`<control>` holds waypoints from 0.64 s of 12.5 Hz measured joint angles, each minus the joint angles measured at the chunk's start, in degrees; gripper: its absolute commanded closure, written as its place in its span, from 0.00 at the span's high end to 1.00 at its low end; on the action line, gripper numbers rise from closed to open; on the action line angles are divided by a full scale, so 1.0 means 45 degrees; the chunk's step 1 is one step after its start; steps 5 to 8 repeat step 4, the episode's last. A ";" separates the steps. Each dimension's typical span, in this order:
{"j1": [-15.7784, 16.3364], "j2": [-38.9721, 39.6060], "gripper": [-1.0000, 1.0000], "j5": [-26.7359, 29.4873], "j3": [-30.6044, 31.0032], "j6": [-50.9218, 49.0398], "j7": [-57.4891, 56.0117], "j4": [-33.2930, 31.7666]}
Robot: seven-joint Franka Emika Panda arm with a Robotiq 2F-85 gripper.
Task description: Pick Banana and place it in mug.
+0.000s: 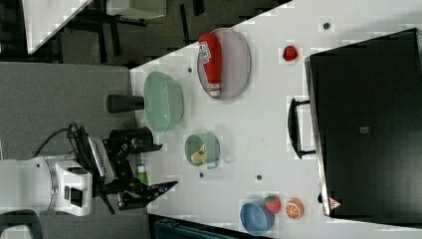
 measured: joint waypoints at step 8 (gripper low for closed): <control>0.0676 0.0354 1.00 0.0268 0.0101 0.0100 -0.0041 -0.0211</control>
